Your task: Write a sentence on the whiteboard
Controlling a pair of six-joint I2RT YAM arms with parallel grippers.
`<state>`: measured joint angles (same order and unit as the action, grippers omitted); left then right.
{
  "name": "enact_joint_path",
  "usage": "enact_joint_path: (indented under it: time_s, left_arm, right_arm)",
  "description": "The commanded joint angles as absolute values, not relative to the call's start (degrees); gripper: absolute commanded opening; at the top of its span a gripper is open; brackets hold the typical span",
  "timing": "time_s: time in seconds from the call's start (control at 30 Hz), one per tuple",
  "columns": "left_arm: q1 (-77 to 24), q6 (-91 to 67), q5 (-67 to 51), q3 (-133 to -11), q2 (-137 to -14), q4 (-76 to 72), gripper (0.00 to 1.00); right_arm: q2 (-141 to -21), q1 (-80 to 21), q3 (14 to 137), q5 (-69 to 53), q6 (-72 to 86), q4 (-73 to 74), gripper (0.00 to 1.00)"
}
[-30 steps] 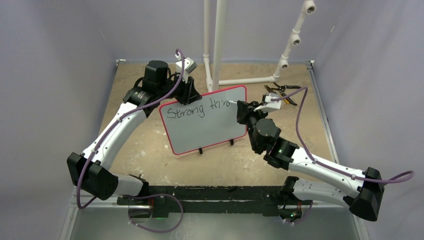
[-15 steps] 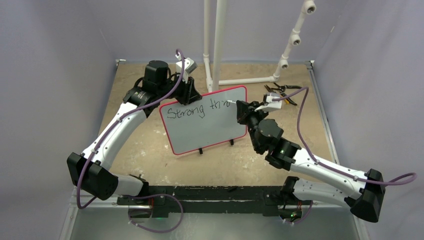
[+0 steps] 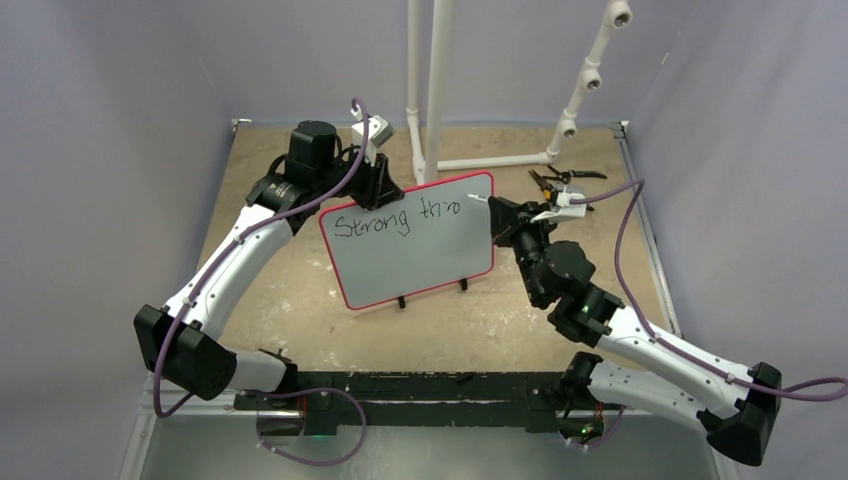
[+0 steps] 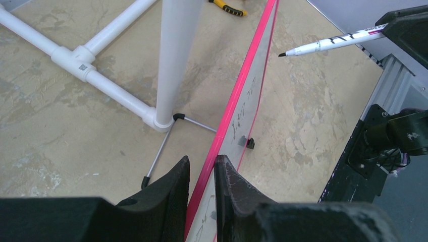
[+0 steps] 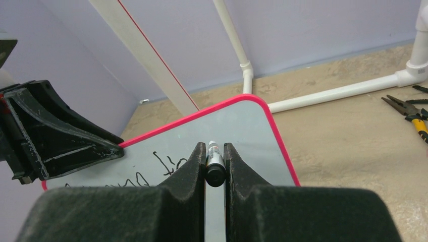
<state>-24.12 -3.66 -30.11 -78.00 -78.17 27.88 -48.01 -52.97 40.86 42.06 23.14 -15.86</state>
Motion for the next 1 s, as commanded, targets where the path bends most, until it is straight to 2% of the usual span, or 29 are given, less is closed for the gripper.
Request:
enact_joint_path:
  time_s: [0.0, 0.47, 0.97]
  left_arm:
    - [-24.26, -5.01, -29.58, -77.63, -79.20, 31.10, 0.00]
    - [-24.26, -5.49, -29.62, -77.61, -79.10, 30.77, 0.00]
    - [-24.26, -5.27, -29.71, -77.48, -79.01, 31.02, 0.00]
  right_arm:
    - [-46.39, -50.97, 40.23, 38.61, 20.93, -17.31, 0.00]
    - [-47.61, -49.92, 40.38, 33.66, 20.13, -18.94, 0.00]
    - [-50.06, -49.97, 40.64, 39.21, 22.24, -16.76, 0.00]
